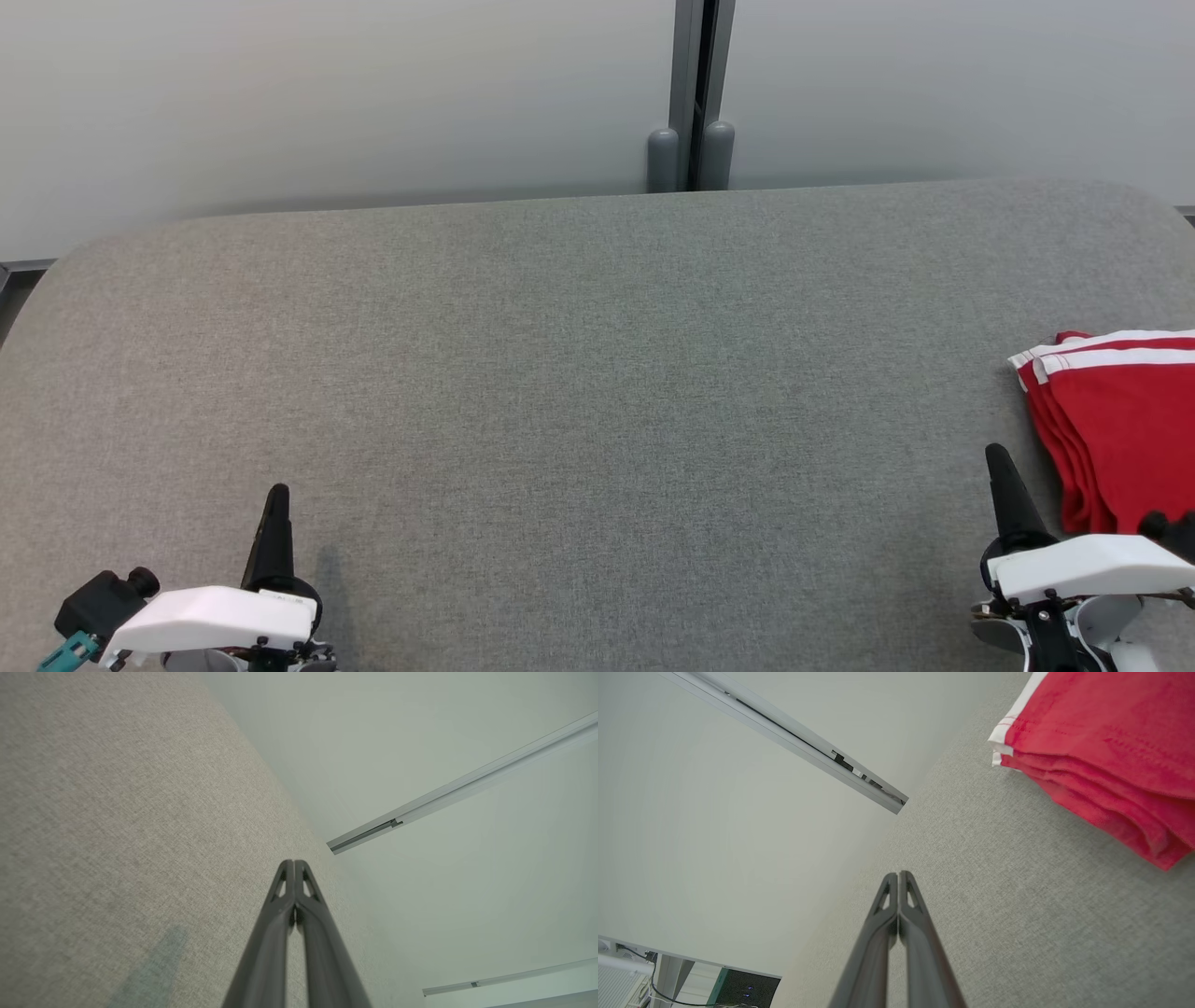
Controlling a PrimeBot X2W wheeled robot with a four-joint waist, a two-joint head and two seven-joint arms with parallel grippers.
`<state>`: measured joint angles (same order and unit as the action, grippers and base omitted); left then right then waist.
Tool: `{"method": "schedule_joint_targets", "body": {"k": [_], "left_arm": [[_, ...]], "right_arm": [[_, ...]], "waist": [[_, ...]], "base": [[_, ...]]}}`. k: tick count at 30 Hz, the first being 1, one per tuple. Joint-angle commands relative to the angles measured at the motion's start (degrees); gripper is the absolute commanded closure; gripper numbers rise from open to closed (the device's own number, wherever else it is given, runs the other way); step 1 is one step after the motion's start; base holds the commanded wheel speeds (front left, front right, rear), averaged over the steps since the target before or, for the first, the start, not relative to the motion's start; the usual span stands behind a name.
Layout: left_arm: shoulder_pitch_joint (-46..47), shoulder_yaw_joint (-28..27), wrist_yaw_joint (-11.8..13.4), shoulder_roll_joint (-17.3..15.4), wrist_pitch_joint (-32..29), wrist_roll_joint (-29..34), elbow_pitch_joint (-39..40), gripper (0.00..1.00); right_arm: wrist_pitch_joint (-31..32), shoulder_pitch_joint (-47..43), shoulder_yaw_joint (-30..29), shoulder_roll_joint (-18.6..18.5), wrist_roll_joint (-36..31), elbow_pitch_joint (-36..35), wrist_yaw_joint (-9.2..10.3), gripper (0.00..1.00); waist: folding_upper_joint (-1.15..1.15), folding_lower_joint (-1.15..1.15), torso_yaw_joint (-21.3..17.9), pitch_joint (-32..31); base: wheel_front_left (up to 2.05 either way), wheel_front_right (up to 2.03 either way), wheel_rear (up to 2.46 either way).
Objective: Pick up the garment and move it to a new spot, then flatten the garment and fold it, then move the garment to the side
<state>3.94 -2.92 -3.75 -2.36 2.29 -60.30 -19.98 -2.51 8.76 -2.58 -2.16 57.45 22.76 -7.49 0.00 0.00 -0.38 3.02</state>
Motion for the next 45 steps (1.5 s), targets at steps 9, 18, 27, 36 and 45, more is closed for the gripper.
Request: {"method": "schedule_joint_targets", "body": {"k": [9, 18, 27, 36, 45], "left_arm": [[1.71, -0.92, -0.95, -0.42, -1.61, -5.94, 1.74, 1.00], [1.93, -1.39, -1.44, -0.46, -2.78, -10.27, 2.47, 1.00], [1.96, -1.90, -1.99, -0.51, -4.15, -15.14, 3.29, 1.00], [2.24, -2.39, -2.41, -0.54, -5.33, -19.28, 4.01, 1.00], [2.43, -2.79, -2.92, -0.59, -6.42, -23.12, 4.62, 1.00]], "right_arm": [[1.70, -0.37, -0.84, -0.59, 6.53, -2.27, -0.01, 1.00], [2.97, -0.75, -1.42, -0.65, 11.15, -3.43, -0.01, 1.00], [4.36, -1.19, -1.97, -0.73, 16.58, -4.73, -0.01, 1.00], [5.61, -1.63, -2.48, -0.79, 21.07, -5.72, -0.01, 1.00], [6.71, -1.91, -3.00, -0.84, 25.15, -6.77, -0.01, 1.00]], "waist": [[0.00, 0.00, 0.05, -0.36], [0.00, 0.00, 0.09, -0.69], [0.00, 0.00, 0.15, -1.10], [0.00, 0.00, 0.20, -1.46], [0.00, 0.00, 0.25, -1.83]], "base": [[0.00, 0.00, 0.00], [0.00, 0.00, 0.00], [0.00, 0.00, 0.00], [0.00, 0.00, 0.00], [0.00, 0.00, 0.00]]}}
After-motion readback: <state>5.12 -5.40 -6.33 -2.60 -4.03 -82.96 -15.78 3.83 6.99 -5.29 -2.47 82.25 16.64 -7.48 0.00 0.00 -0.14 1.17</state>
